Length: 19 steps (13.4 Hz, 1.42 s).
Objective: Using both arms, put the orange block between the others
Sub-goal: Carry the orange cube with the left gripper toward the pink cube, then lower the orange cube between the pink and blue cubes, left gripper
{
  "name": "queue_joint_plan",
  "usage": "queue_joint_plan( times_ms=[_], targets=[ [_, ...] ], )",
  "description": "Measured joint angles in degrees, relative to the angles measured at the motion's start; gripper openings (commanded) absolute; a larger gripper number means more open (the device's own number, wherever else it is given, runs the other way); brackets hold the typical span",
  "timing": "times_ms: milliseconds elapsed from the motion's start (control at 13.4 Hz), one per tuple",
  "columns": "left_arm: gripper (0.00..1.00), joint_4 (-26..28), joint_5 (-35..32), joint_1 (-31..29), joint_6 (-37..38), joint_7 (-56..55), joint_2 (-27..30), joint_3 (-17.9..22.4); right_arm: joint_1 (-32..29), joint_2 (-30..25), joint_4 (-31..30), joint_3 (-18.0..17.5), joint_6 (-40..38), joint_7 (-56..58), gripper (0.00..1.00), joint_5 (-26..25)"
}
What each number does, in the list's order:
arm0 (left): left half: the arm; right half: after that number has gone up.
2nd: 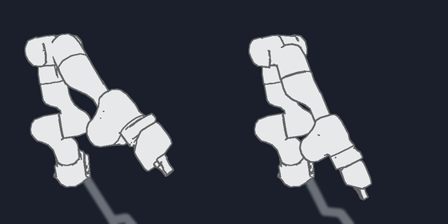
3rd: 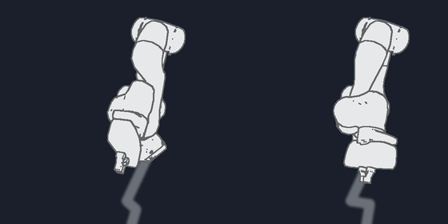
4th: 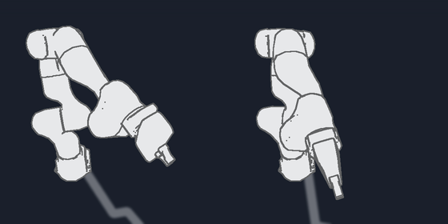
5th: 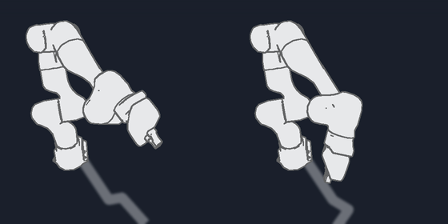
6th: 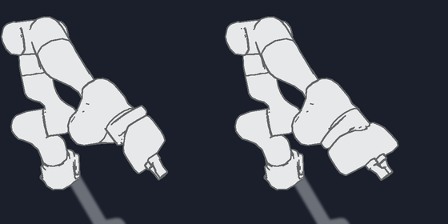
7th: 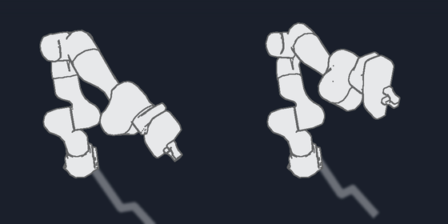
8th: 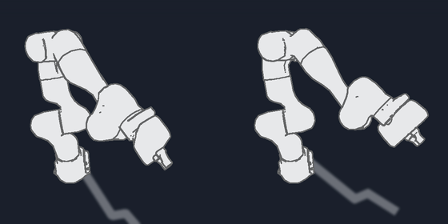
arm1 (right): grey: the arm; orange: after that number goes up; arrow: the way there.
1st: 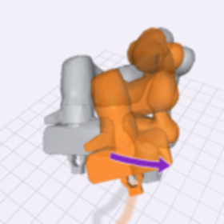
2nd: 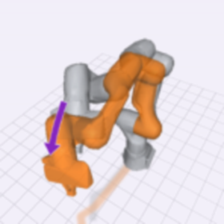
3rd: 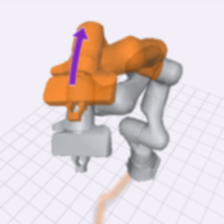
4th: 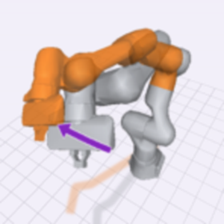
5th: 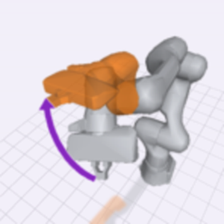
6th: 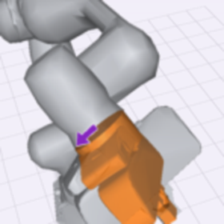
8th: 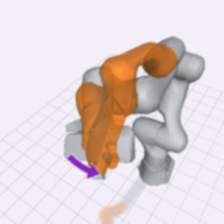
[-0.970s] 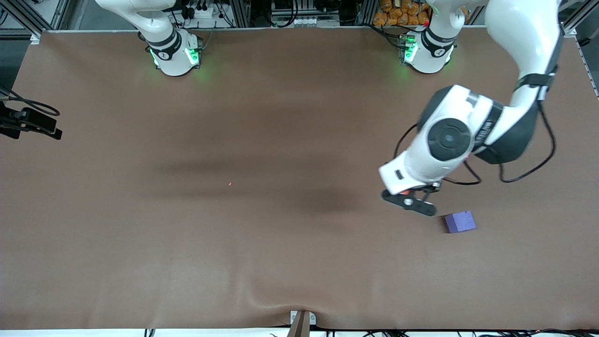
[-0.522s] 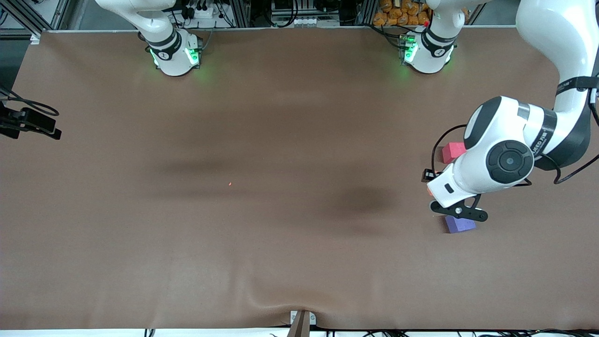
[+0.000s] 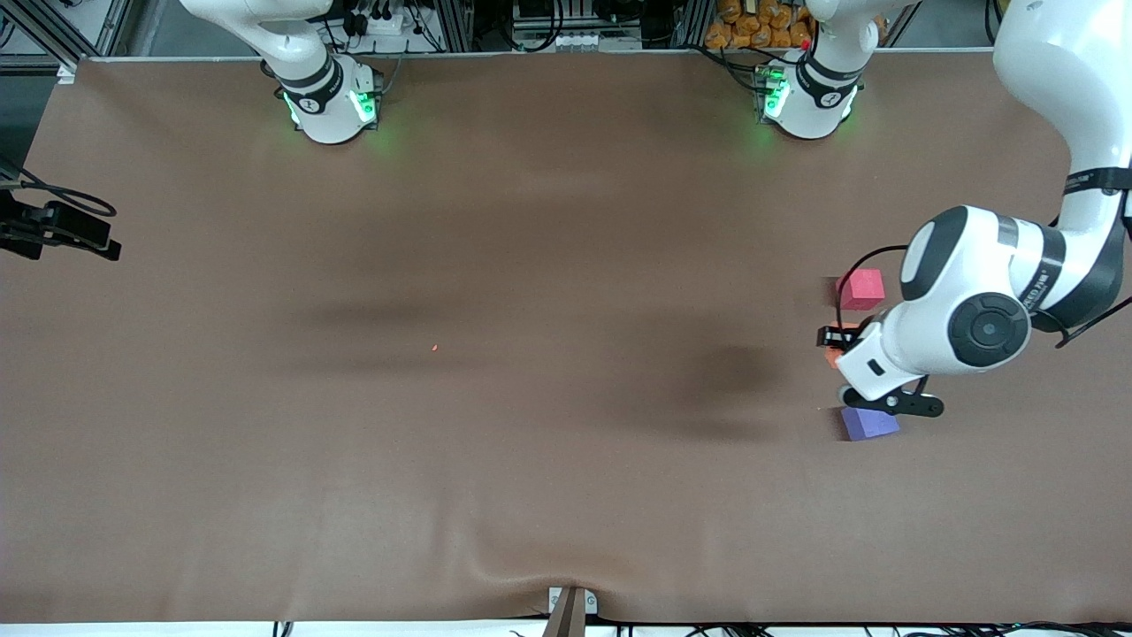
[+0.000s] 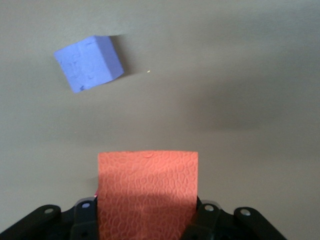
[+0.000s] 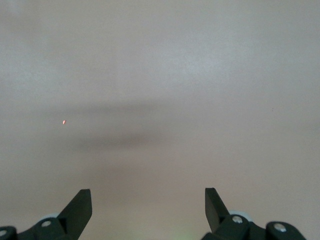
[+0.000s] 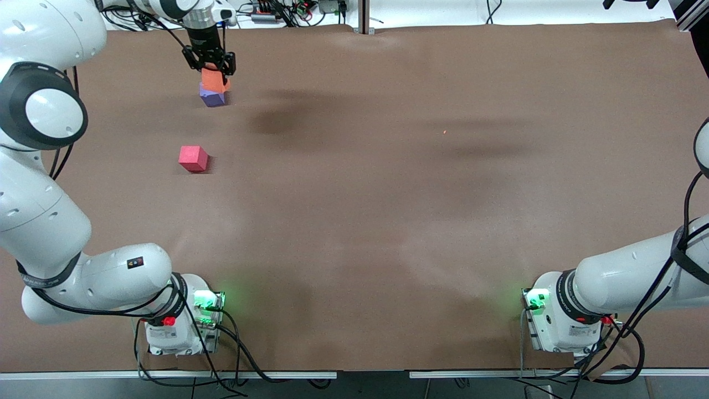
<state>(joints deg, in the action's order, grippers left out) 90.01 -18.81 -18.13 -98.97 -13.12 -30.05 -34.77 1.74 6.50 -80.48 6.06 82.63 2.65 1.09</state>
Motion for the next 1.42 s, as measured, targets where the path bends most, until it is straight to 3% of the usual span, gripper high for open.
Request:
queue_joint_plan(
  times_ms=[597, 1045, 1418],
  targets=[
    [0.0, 2.7, 0.0, -5.8, -3.7, -0.9, 0.0, 0.4, 1.4, 0.0, 0.0, -0.6, -5.1, 0.0, 1.0, 0.0],
    [0.0, 11.3, 0.0, -12.8, -17.0, -1.4, -0.1, 0.5, 1.5, 0.2, -0.2, -0.4, -5.3, 0.0, 1.0, 0.0],
    [0.0, 14.5, 0.0, -13.1, -19.2, -3.4, 0.0, -0.3, 1.5, 0.4, -0.2, -0.4, -5.3, 0.0, 1.0, 0.0]
  ],
)
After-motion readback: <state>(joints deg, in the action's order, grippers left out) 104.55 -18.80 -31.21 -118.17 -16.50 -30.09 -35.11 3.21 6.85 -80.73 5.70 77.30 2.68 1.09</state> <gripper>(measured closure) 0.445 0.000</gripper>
